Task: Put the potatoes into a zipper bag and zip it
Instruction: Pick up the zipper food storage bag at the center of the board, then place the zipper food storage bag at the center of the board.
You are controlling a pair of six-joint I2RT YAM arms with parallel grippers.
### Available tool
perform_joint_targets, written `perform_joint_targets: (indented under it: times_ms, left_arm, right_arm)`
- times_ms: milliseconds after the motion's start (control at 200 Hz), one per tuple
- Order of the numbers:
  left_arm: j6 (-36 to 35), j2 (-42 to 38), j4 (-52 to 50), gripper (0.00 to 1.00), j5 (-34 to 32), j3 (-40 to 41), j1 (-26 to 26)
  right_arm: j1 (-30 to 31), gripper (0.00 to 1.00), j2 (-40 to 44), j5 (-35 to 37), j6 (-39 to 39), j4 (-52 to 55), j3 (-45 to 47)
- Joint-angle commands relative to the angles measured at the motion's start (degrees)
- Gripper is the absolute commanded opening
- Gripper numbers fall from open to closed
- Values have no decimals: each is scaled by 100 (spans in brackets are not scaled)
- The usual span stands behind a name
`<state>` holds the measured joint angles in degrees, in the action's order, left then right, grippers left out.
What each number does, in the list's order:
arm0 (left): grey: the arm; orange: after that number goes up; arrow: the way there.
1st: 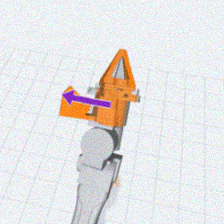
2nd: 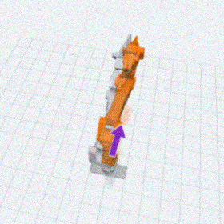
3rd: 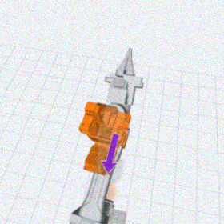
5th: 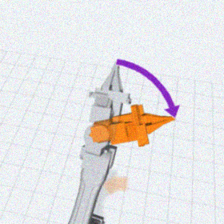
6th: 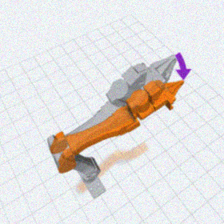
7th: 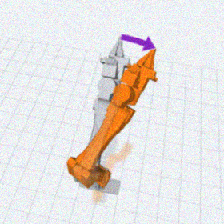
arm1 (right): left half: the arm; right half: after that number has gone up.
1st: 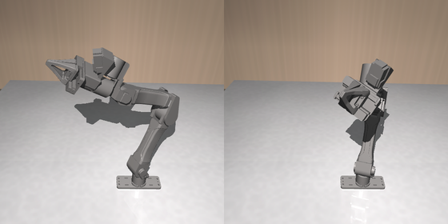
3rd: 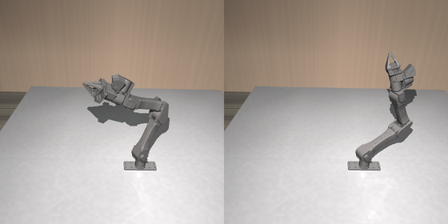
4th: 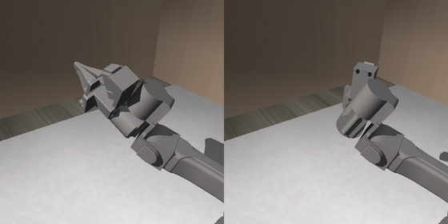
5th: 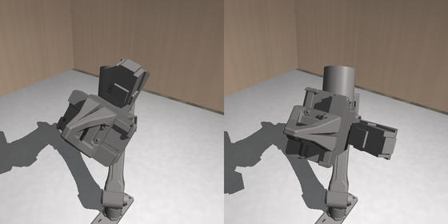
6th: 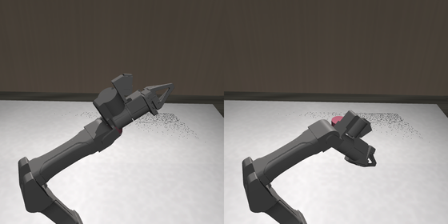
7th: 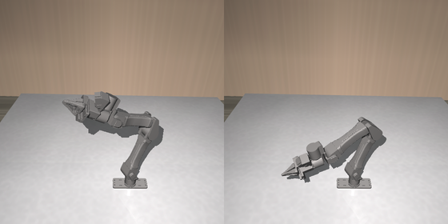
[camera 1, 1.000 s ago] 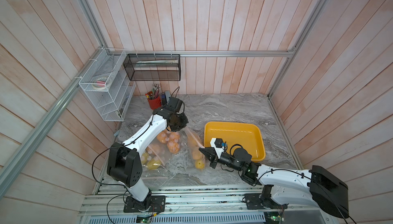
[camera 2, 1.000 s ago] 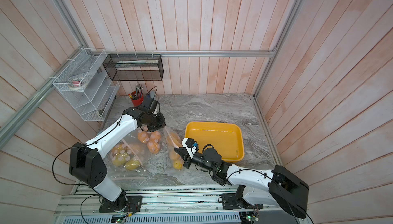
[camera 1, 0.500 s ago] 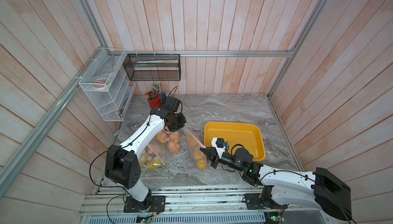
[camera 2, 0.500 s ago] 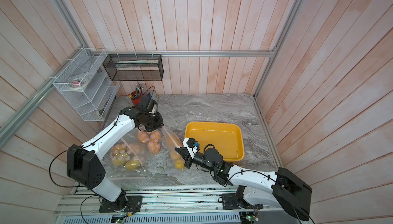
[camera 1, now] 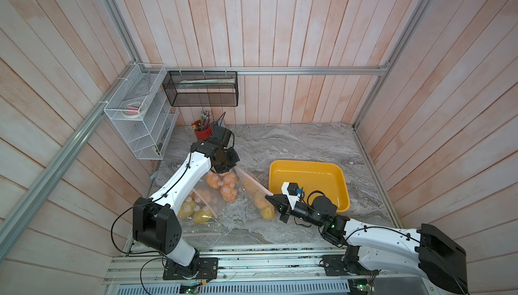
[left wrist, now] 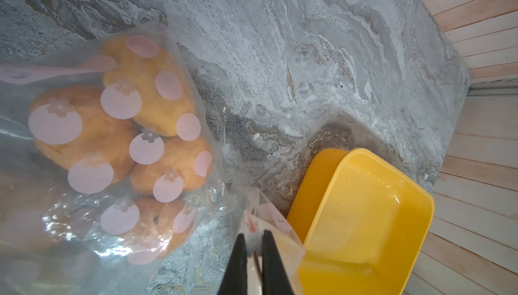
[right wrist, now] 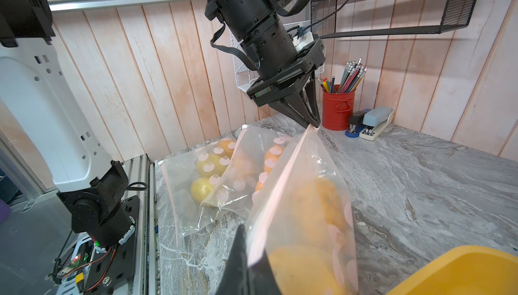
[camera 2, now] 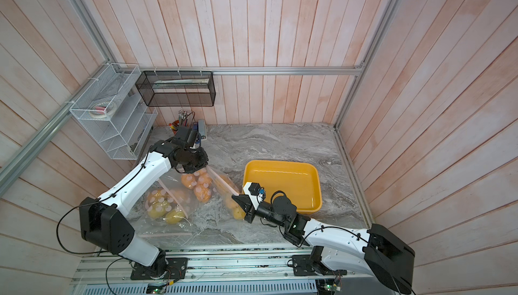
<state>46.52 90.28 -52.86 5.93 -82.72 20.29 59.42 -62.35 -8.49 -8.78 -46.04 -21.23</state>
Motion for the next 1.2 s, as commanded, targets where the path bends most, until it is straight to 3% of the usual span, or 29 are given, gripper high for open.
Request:
perform_joint_targets:
  times_ms: [0, 140, 250, 330, 450, 770, 1195]
  left_arm:
    - [-20, -154, 374, 0, -839, -11, -246]
    - [43, -396, 444, 0, -670, 87, -245]
    - [279, -689, 250, 0, -1068, 26, -245]
    - [473, -924, 186, 0, -1454, -44, -245]
    - [536, -1076, 249, 0, -1774, -318, -245]
    - [384, -197, 187, 0, -2076, -1615, -261]
    - [286, 605, 1023, 0, -2131, -1614, -436]
  right_arm:
    - [44, 0, 169, -417, -43, -333, 52]
    - [41, 0, -98, -220, -139, -418, -73]
    - [-23, 0, -376, 107, -271, -229, -463]
    - [-300, 0, -644, 149, -491, 36, -857]
    - [-1007, 0, -1095, -405, -1095, 95, -1320]
    - [-2094, 0, -2387, -846, -1694, 367, -2551]
    - [-2767, 0, -4017, -1718, -1987, 239, -3586]
